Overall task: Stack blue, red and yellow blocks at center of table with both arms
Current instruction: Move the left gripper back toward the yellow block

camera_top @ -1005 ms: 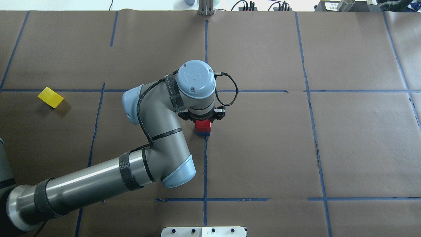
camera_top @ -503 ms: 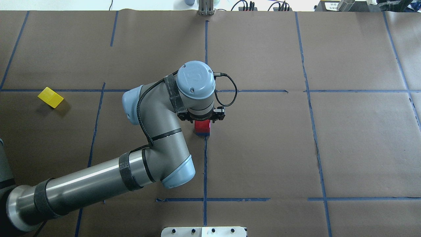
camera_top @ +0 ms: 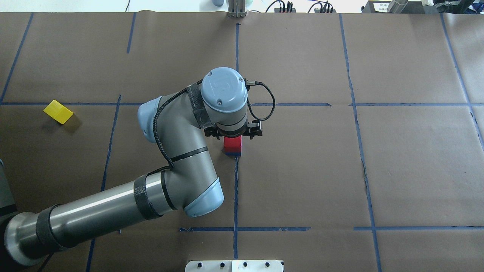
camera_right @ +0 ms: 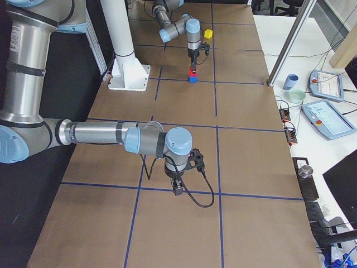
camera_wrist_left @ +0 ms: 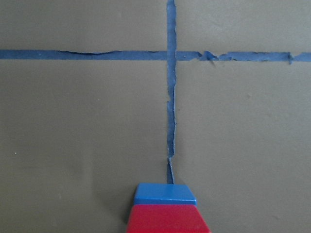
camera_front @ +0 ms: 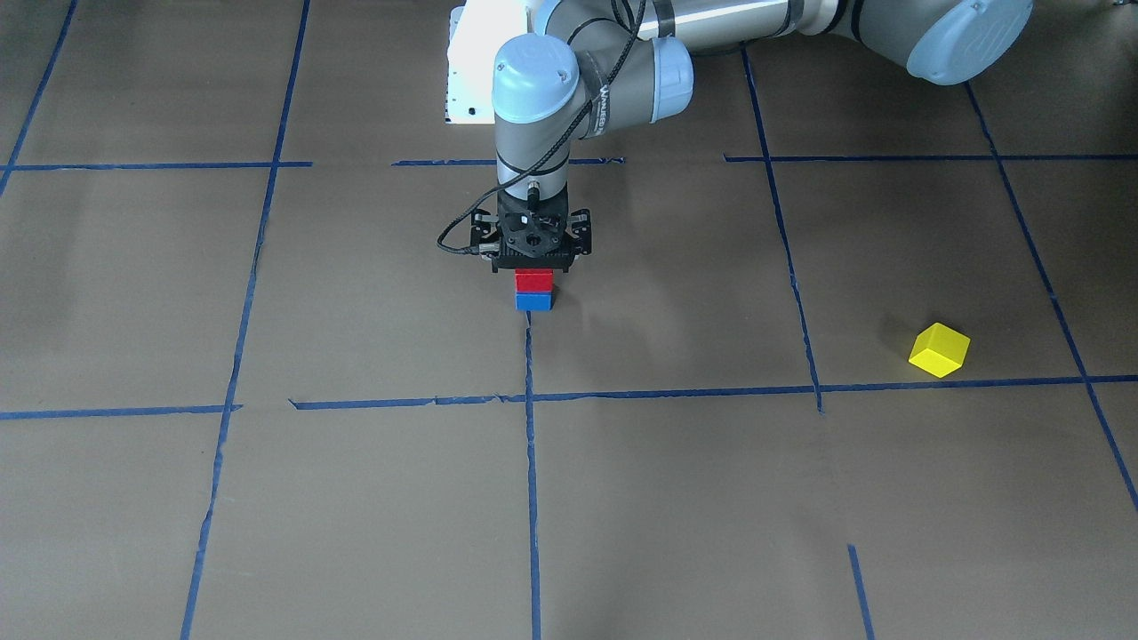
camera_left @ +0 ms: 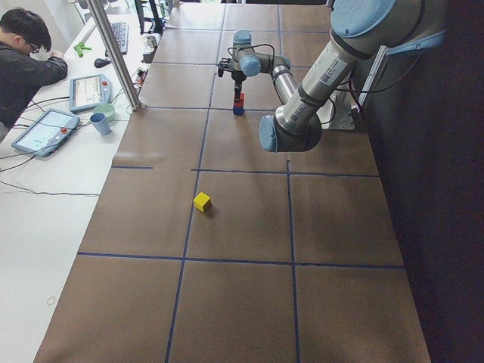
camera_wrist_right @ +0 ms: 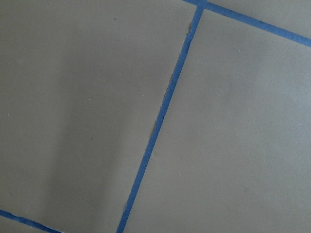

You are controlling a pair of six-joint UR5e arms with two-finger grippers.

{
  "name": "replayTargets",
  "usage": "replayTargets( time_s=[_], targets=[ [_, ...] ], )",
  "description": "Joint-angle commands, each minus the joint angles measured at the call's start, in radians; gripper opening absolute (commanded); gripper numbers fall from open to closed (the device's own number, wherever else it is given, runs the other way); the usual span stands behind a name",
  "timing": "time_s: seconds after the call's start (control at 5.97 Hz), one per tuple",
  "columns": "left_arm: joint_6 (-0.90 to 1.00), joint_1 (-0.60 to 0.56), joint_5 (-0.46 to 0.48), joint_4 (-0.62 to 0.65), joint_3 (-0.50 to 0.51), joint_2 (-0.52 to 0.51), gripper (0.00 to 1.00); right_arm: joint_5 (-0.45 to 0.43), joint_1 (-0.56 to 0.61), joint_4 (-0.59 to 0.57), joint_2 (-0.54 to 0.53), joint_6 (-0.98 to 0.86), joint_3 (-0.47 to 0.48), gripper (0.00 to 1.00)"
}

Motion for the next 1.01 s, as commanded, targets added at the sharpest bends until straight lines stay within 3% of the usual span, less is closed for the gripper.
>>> replayTargets(
  time_s=[0.0,0.34,0.84],
  targets=[
    [0.024,-0.061,-0.111,0.012,-0.085,0.063,1.00,0.000,0.000,0.000,0.000,0.000,-0.002,1.00],
    [0.270,-0.164,-0.158,0.003,-0.292,0.323,1.00,-0.002,0.000,0.000,0.000,-0.002,-0.003,1.00],
    [0.889,-0.484,-0.363,-0.019,-0.278,0.589,1.00,-0.002,0.000,0.000,0.000,0.000,-0.003,1.00]
  ],
)
